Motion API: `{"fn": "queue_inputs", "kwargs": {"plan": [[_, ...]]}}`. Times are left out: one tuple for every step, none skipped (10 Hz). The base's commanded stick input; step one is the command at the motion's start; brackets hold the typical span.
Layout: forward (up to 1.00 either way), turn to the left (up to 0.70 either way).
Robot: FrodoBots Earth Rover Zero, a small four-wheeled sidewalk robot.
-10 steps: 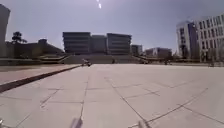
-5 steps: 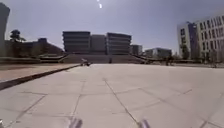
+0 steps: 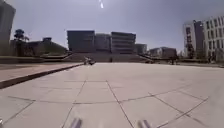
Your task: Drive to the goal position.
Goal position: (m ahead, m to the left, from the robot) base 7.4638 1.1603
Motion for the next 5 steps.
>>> {"fn": "queue_inputs", "kwargs": {"plan": [[1.00,0.00],[1.00,0.00],[1.00,0.00],[1.00,0.00],[1.00,0.00]]}}
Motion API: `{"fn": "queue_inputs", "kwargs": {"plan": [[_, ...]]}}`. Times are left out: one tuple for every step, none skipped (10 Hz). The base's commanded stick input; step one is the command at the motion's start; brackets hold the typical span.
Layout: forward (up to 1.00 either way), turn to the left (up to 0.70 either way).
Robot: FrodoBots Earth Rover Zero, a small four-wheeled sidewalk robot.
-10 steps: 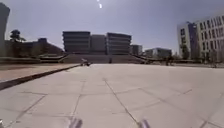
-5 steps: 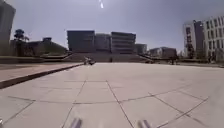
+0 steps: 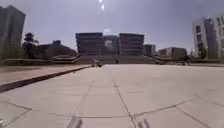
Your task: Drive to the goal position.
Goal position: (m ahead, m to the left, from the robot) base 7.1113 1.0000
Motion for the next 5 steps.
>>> {"fn": "queue_inputs", "kwargs": {"plan": [[1.00,0.00],[1.00,0.00],[1.00,0.00],[1.00,0.00],[1.00,0.00]]}}
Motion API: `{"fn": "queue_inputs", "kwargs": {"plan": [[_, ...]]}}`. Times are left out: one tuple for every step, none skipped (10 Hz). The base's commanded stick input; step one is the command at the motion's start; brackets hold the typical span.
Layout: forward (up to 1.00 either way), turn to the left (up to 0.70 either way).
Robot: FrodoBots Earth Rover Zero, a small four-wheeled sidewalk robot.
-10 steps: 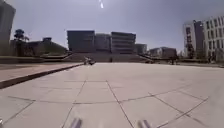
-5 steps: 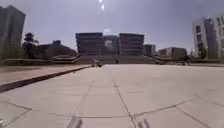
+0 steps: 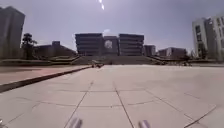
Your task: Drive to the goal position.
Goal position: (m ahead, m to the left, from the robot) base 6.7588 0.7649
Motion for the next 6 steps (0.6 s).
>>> {"fn": "queue_inputs", "kwargs": {"plan": [[1.00,0.00],[1.00,0.00],[1.00,0.00],[1.00,0.00],[1.00,0.06],[1.00,0.25]]}}
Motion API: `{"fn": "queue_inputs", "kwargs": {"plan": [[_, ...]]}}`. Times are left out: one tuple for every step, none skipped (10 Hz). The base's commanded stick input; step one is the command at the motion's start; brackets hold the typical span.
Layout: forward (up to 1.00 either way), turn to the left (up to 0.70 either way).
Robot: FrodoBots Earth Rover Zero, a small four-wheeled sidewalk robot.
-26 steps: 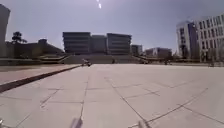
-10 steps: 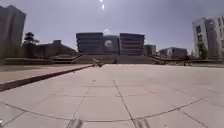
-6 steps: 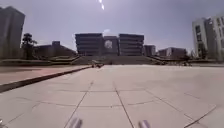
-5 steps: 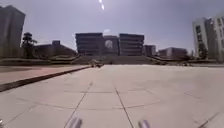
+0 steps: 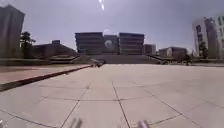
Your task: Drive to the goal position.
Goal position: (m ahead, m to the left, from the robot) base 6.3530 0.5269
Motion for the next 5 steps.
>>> {"fn": "queue_inputs", "kwargs": {"plan": [[1.00,0.40],[1.00,0.23],[1.00,0.02],[1.00,0.00],[1.00,0.00]]}}
